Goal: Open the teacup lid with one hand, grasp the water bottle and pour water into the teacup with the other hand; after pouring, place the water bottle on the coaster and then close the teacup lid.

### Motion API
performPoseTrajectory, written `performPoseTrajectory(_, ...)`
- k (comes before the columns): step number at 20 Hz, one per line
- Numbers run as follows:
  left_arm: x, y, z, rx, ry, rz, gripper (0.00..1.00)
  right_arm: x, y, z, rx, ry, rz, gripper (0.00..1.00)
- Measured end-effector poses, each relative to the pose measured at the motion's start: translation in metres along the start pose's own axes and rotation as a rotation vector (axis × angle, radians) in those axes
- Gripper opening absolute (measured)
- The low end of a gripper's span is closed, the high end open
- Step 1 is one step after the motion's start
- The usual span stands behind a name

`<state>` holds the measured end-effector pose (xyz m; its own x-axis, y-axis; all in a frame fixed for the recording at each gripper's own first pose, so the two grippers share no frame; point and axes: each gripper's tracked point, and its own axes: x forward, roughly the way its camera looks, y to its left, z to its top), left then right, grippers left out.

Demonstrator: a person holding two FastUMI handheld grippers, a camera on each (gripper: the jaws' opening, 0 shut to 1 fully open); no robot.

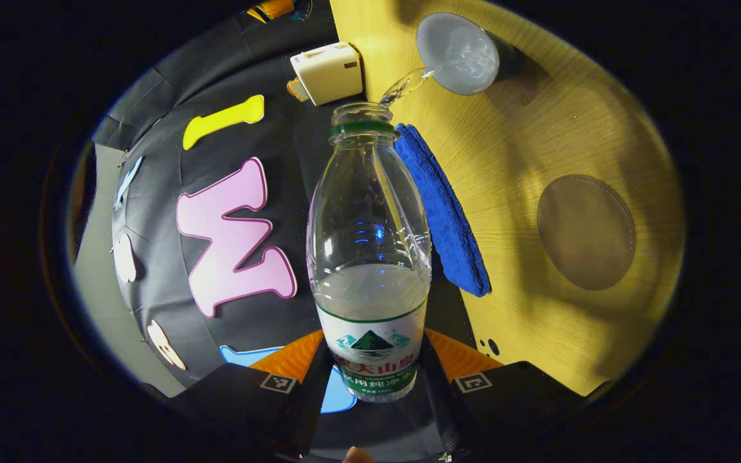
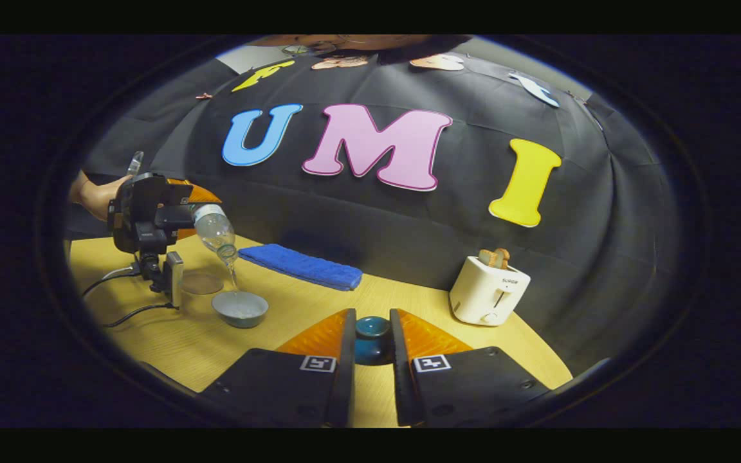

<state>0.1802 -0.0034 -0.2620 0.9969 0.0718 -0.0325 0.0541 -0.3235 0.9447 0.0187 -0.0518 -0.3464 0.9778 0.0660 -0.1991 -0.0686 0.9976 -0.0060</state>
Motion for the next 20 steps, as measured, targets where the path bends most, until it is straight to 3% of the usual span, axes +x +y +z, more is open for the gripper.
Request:
performPoseTrajectory(1, 0.001, 0.0, 0.0, 0.005, -0.001, 0.002, 0.73, 0.0, 0.0, 0.0, -0.001, 0.0, 0.0, 0.34)
performPoseTrajectory(2, 0.002, 0.002, -0.001, 0.012, -0.003, 0.006, 0.73, 0.0, 0.001, 0.0, -0.002, 0.0, 0.001, 0.29)
performPoseTrajectory(4, 0.003, 0.005, -0.001, 0.027, -0.013, 0.02, 0.74, 0.0, 0.001, 0.0, -0.001, 0.0, 0.001, 0.29)
performPoseTrajectory(5, 0.003, 0.007, -0.001, 0.035, -0.018, 0.03, 0.74, 0.001, 0.001, 0.001, -0.001, -0.001, 0.001, 0.34)
performPoseTrajectory(7, 0.004, 0.012, -0.002, 0.05, -0.029, 0.051, 0.73, 0.0, 0.001, 0.001, 0.001, -0.002, 0.002, 0.34)
performPoseTrajectory(8, 0.003, 0.014, -0.003, 0.059, -0.032, 0.058, 0.73, 0.0, 0.001, 0.0, -0.001, -0.002, 0.001, 0.29)
performPoseTrajectory(10, 0.004, 0.015, -0.004, 0.078, -0.033, 0.063, 0.73, 0.0, 0.002, 0.001, -0.001, -0.002, 0.003, 0.34)
performPoseTrajectory(14, 0.004, 0.019, -0.004, 0.098, -0.045, 0.087, 0.74, 0.0, 0.002, 0.001, -0.009, -0.006, 0.002, 0.34)
performPoseTrajectory(16, 0.004, 0.025, -0.002, 0.107, -0.052, 0.109, 0.74, 0.001, 0.002, 0.002, -0.019, -0.011, 0.002, 0.29)
performPoseTrajectory(18, 0.007, 0.032, -0.001, 0.116, -0.059, 0.125, 0.73, 0.002, 0.001, 0.001, -0.021, -0.012, 0.002, 0.29)
performPoseTrajectory(19, 0.007, 0.033, 0.0, 0.121, -0.065, 0.129, 0.73, 0.001, 0.001, 0.002, -0.018, -0.012, 0.001, 0.34)
performPoseTrajectory(20, 0.006, 0.037, 0.002, 0.133, -0.071, 0.14, 0.73, 0.001, 0.0, 0.001, -0.016, -0.013, -0.001, 0.29)
